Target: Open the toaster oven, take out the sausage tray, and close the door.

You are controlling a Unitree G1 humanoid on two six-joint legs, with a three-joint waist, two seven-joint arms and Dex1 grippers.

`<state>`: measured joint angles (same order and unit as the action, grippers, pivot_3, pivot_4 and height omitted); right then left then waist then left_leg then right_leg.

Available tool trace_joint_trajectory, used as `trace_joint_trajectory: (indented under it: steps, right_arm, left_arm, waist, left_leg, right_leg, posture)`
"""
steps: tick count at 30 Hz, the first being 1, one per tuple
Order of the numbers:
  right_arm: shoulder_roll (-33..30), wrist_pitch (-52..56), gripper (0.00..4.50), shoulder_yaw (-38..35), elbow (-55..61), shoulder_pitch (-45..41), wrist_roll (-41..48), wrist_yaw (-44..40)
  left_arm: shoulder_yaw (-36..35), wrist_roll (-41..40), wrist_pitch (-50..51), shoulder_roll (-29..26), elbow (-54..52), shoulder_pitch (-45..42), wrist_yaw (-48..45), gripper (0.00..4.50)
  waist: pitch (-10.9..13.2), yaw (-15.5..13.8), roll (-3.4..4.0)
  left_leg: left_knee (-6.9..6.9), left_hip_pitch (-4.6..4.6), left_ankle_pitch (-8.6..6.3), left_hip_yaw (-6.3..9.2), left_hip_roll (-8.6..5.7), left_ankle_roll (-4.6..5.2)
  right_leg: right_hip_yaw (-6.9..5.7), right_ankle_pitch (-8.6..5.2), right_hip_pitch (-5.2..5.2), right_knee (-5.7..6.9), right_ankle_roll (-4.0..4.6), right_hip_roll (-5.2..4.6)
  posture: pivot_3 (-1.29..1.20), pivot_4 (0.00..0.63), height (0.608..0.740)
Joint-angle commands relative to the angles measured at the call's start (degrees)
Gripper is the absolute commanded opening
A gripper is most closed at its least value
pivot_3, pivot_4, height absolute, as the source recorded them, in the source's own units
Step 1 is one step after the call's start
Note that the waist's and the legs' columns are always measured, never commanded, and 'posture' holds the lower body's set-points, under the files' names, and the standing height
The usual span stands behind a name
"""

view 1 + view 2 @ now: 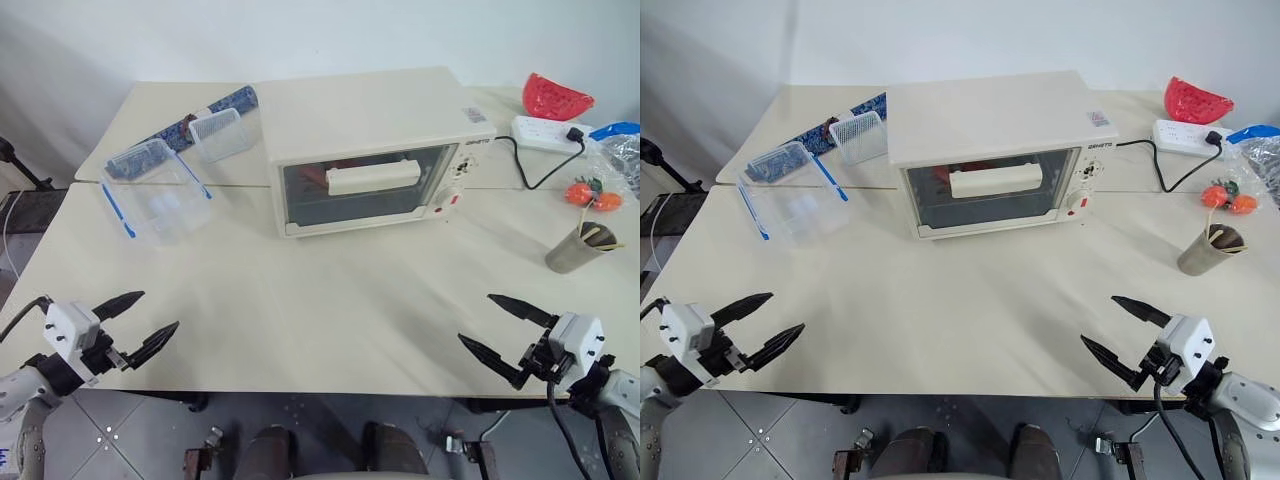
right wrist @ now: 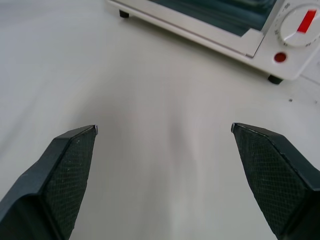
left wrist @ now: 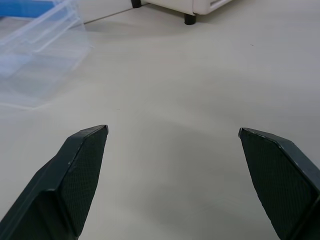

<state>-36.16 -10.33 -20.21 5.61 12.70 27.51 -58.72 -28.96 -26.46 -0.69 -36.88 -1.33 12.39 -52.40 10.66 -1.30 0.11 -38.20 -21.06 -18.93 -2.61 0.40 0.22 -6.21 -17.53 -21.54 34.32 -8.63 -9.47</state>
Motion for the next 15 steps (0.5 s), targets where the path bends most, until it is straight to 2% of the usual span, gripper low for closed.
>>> trace_joint_trajectory:
  steps: [1, 5, 9, 15]
  right_arm:
    - [0.1, -1.1, 4.5, 0.1, -0.8, -0.4, 0.3, -1.0]
    - [0.1, 6.0, 4.5, 1.9, -0.2, -5.0, 3.6, 0.2]
    - [0.0, 11.8, 4.5, 3.3, 0.7, -11.0, 6.3, 1.0]
    - [-0.2, 20.0, 4.5, 6.9, -3.7, -27.6, 8.8, -0.3]
  left_arm:
    - [-0.3, -0.4, -0.2, -0.2, -1.2, 0.8, 0.0, 4.45]
    - [-1.9, -15.4, 11.1, -0.8, -6.4, -1.4, -4.3, 4.45]
    - [-2.7, -26.4, 20.8, -2.4, -10.1, -4.3, -5.7, 4.45]
    - [2.4, -28.7, 25.5, -1.3, -16.5, -9.3, -3.0, 4.45]
  waist:
    - [0.0, 0.0, 0.0]
    - [0.0, 0.1, -0.02]
    - [0.0, 0.1, -0.01]
    - [0.0, 0.5, 0.04]
  left_leg:
    - [0.0, 0.0, 0.0, 0.0, 0.1, 0.0]
    - [-0.03, -0.01, -0.01, -0.02, 0.23, 0.0]
    - [-0.11, 0.03, 0.0, 0.27, 0.3, -0.01]
    - [-0.2, 0.01, 0.0, 0.35, 0.24, -0.02]
  right_leg:
    - [-0.01, 0.0, 0.0, 0.0, 0.0, 0.0]
    - [-0.01, 0.0, 0.0, 0.01, 0.0, 0.01]
    - [0.02, 0.04, -0.01, 0.11, 0.06, 0.01]
    - [0.06, 0.06, -0.02, 0.13, 0.09, 0.04]
  posture:
    - [0.0, 0.15, 0.74]
    - [0.0, 0.15, 0.74]
    - [0.0, 0.15, 0.74]
    - [0.0, 0.15, 0.74]
